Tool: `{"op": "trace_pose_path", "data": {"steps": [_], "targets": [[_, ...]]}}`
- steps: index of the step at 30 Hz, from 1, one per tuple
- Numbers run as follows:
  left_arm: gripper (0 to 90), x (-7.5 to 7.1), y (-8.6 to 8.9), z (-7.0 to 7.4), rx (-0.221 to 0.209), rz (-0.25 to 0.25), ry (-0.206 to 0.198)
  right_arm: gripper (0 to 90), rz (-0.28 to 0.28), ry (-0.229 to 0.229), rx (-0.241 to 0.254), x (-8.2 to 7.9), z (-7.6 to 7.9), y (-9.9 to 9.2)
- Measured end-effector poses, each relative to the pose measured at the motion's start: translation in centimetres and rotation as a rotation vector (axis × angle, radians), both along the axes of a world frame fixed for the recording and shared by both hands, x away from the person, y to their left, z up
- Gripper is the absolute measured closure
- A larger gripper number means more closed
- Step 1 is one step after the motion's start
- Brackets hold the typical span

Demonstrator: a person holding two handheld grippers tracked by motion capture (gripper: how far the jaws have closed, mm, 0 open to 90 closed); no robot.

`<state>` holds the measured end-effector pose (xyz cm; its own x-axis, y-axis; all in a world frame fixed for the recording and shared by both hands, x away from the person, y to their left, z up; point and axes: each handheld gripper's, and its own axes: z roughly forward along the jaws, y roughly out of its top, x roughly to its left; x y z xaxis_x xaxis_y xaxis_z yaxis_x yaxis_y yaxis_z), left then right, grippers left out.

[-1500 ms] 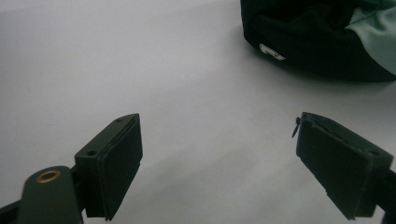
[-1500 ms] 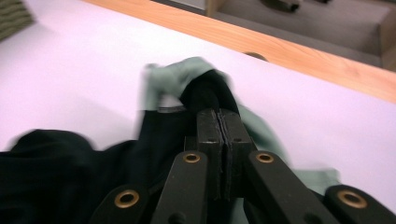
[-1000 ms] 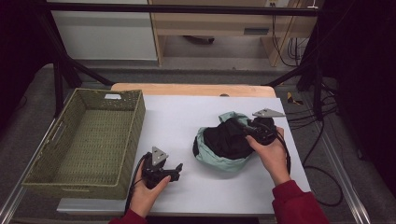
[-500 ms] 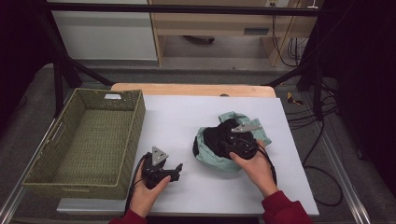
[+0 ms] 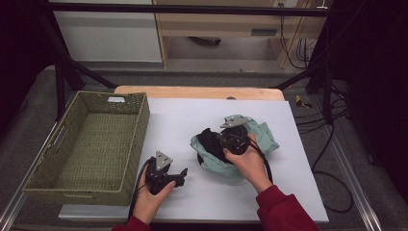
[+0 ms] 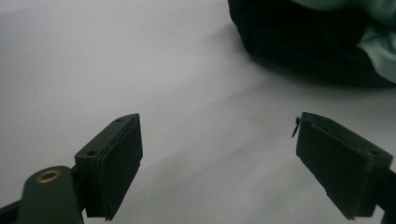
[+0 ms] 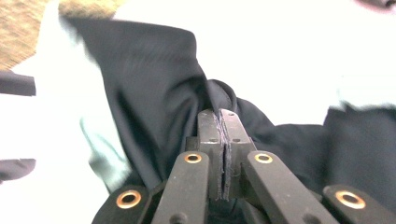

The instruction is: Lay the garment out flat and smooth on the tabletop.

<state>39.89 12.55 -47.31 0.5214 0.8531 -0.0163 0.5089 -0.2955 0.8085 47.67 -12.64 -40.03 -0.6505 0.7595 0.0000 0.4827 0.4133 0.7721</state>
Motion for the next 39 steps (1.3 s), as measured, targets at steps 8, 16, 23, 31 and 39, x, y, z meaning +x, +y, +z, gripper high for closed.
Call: {"op": "trace_pose_path", "data": {"steps": [8,16,23,31,39], "targets": [[14.5,0.0,0.2,0.1,-0.011,0.006,-0.001,79.7,0.092,-0.035,0.005,0.4,1.5,4.0],[14.4,0.1,0.5,0.1,-0.014,0.02,-0.001,54.0,0.079,-0.072,-0.009,-1.1,2.3,3.0],[14.4,0.2,0.7,0.1,-0.011,0.031,0.002,46.8,0.086,-0.049,-0.017,-3.5,1.3,1.2],[14.3,0.3,0.7,0.1,-0.01,0.032,0.002,38.7,0.098,-0.025,-0.042,-5.9,-1.3,0.8],[14.1,0.3,0.8,0.1,-0.01,0.042,0.006,33.7,0.095,-0.006,-0.029,-7.2,-3.0,1.1]]}}
